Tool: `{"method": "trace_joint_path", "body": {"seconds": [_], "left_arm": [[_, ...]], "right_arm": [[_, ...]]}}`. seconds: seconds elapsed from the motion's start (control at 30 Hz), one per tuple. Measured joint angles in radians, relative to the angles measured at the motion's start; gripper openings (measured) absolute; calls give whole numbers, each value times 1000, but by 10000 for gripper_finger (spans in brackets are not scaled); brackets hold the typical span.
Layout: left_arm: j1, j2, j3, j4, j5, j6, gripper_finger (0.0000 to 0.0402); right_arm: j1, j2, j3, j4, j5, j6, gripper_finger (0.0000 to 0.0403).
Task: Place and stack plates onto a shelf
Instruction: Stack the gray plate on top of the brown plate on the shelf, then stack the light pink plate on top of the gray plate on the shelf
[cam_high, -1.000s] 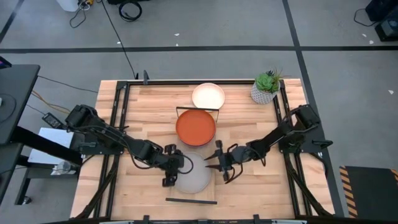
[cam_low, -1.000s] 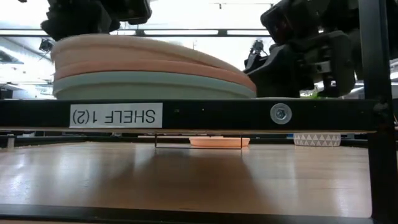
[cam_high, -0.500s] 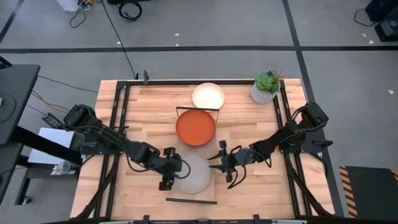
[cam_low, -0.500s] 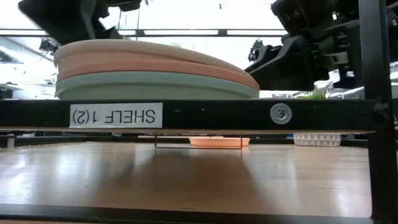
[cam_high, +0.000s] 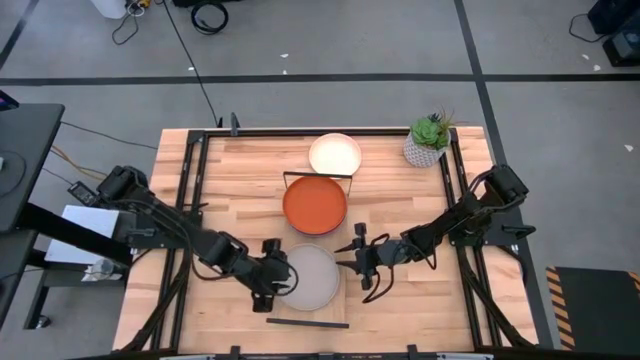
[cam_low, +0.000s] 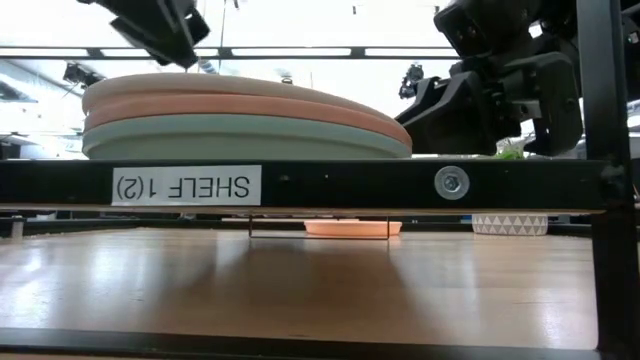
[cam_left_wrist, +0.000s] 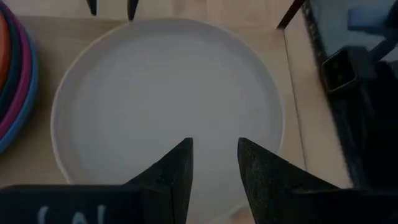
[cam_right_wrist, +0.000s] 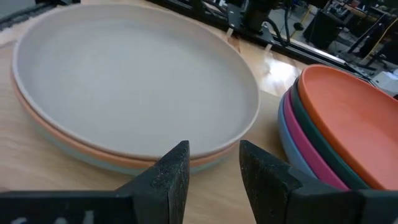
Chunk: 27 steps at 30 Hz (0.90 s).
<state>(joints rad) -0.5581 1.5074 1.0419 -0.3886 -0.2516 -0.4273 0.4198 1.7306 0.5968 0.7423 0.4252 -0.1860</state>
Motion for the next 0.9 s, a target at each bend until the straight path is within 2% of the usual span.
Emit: {"method": "trace_joint_path", "body": {"seconds": [0.1,0.17,0.3,0.4,0.57,0.63,0.77,0.9], "left_arm": [[-24,4,-23,-52,-63,-22,132],[-27,18,-64,-20,-77,-49,132],[-13,19,-144,64,5,-120,132],[1,-1,-136,61,28,-120,132],[4,-22,-49,81,9,-17,132],[4,-20,-33,81,9,2,132],[-14,-19,-35,44,5,6,132],[-32,-74,-82,14,-52,-6,128]], "right_arm": [[0,0,0,-8,3,0,146],[0,-3,0,-16,4,-1,146],[0,-16,-3,-25,12,-1,146],[0,-19,-4,-30,28,-2,146],[1,-22,-4,-45,43,-7,146],[1,-27,-4,-101,70,1,146],[15,-82,-4,-289,189,72,146],[42,-142,-4,-412,262,154,146]]}}
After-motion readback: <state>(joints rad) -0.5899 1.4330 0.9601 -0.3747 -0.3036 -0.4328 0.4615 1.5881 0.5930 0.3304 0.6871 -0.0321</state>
